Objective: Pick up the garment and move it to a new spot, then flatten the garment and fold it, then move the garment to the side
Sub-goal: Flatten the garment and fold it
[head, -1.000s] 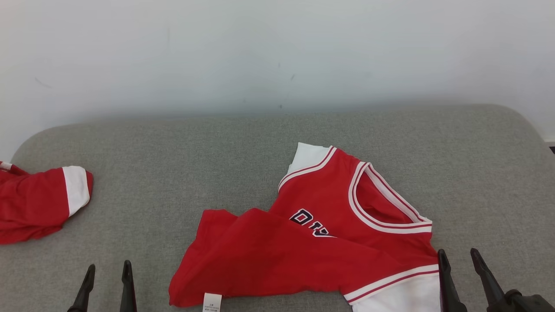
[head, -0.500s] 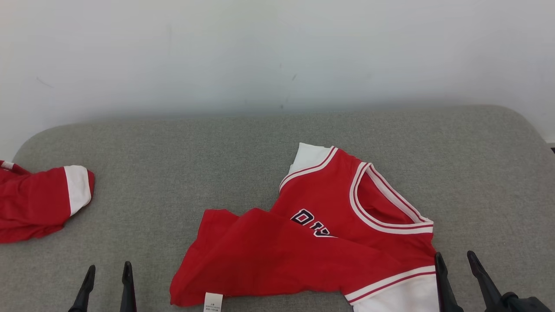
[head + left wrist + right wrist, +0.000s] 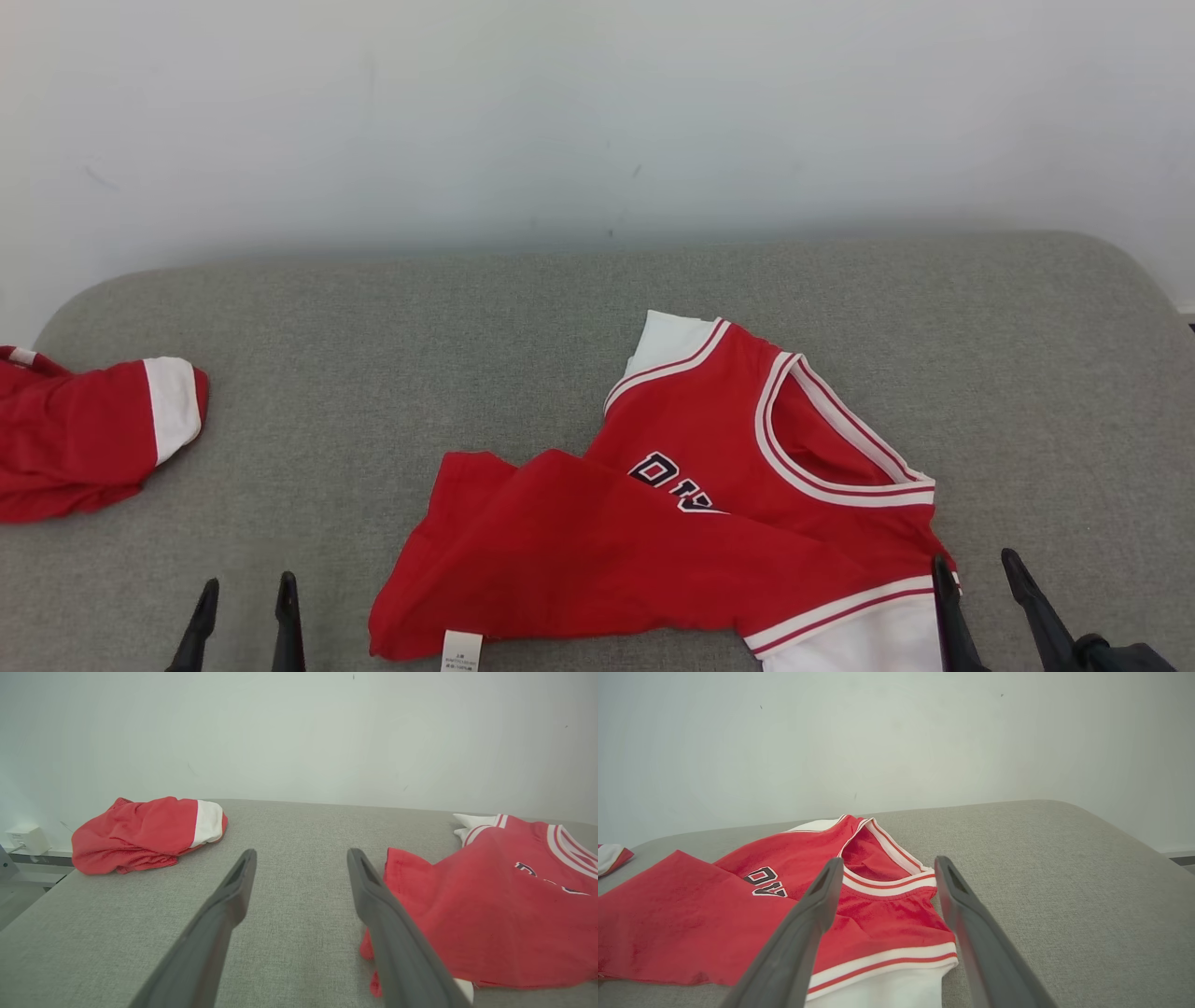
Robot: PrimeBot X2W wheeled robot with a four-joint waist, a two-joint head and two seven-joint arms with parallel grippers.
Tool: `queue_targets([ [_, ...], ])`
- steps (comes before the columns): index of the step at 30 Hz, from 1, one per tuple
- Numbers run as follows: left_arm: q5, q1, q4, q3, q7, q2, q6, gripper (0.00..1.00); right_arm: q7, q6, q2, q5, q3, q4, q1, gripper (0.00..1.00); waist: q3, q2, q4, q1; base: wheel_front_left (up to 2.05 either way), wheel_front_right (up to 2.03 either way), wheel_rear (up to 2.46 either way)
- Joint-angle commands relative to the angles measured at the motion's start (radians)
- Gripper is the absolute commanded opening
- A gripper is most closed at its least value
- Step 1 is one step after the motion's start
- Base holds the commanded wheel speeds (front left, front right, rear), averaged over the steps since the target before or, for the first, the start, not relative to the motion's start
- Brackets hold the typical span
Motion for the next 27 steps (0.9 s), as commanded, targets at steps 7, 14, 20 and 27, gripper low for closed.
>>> queue_targets([
  [7,-0.044,0.005,0.041,-0.108,-0.003,0.033,-0.001,1.00,0.009,-0.002,-0.022,0.006,-0.005,0.052,0.009,1.00,0.002,0.0000,0.000,0.0001,0.00,0.00,0.00],
  [14,-0.093,-0.030,0.134,-0.253,-0.003,0.067,0.000,1.00,0.023,-0.002,-0.033,0.017,-0.005,0.139,0.015,1.00,0.015,0.0000,-0.002,0.0001,0.00,0.00,0.00],
  [20,-0.134,-0.074,0.221,-0.328,-0.003,0.090,0.000,1.00,0.030,-0.002,-0.034,0.025,0.015,0.233,-0.002,1.00,0.032,0.0000,-0.006,0.0001,0.00,0.00,0.00],
  [27,-0.163,-0.143,0.279,-0.347,-0.003,0.111,0.000,1.00,0.028,-0.002,-0.032,0.032,0.052,0.321,-0.044,1.00,0.065,0.0000,-0.009,0.0001,0.00,0.00,0.00],
])
